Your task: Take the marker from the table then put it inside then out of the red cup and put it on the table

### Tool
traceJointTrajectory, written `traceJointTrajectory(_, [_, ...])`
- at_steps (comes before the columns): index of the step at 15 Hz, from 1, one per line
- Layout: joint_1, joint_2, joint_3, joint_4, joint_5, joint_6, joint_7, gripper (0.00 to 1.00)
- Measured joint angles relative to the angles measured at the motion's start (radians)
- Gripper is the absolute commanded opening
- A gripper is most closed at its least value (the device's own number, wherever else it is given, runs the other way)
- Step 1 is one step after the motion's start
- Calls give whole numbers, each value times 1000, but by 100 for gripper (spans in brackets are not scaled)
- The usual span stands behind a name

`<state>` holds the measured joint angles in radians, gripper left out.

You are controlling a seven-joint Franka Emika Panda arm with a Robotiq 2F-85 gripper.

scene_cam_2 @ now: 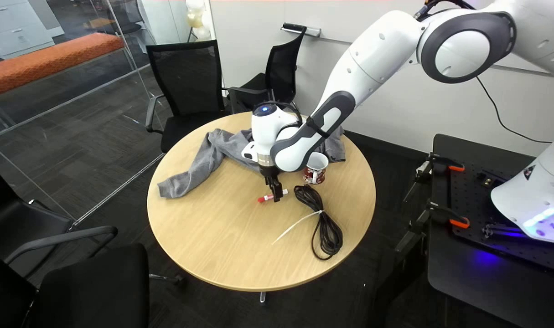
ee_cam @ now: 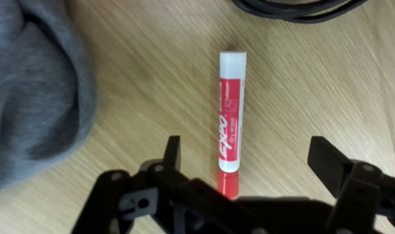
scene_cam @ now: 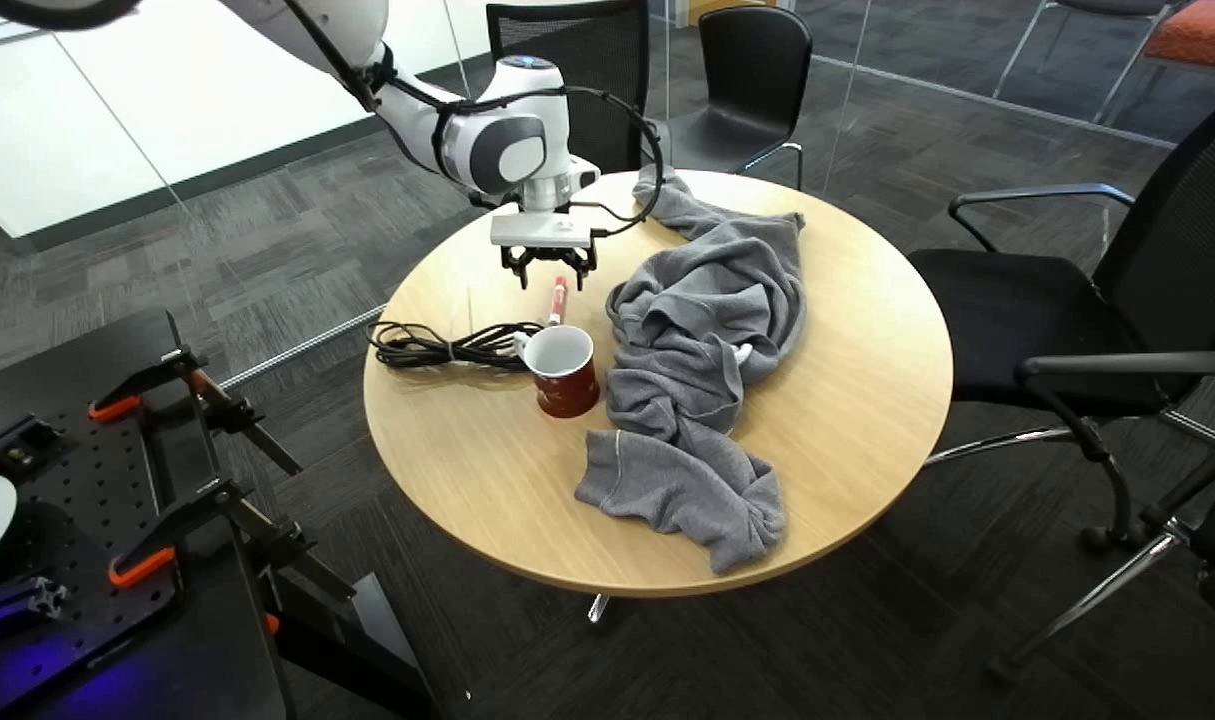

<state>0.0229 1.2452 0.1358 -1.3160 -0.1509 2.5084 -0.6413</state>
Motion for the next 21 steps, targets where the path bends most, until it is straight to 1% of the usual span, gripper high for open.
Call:
traceJointTrajectory(1, [-1,8,0,9,0,0,-3,99])
traceJointTrajectory(2, [-1,15,0,18,0,0,-5,85])
traceJointTrajectory(3, [-2,22,0,27,0,0,-6,77])
traceJointTrajectory(5, [-2,36,1,43,0,0,-7,73])
traceJointTrajectory(6, [-2,42,2,50,0,0,-7,69])
traceJointTrajectory(7, [-2,48,2,57,0,0,-7,68])
traceJointTrajectory(8, [-2,54,3,65,0,0,-8,60])
traceJointTrajectory(9, [-2,60,3,71,0,0,-8,41])
traceJointTrajectory(14, [-2,84,4,100,0,0,-25,3])
traceJointTrajectory(15, [-2,88,4,104,0,0,-25,0])
traceJointTrajectory(16, [-2,89,4,108,0,0,-26,5])
traceJointTrajectory(18, [-5,90,9,112,0,-1,-31,5])
traceJointTrajectory(21, [-25,90,42,113,8,-9,-46,5])
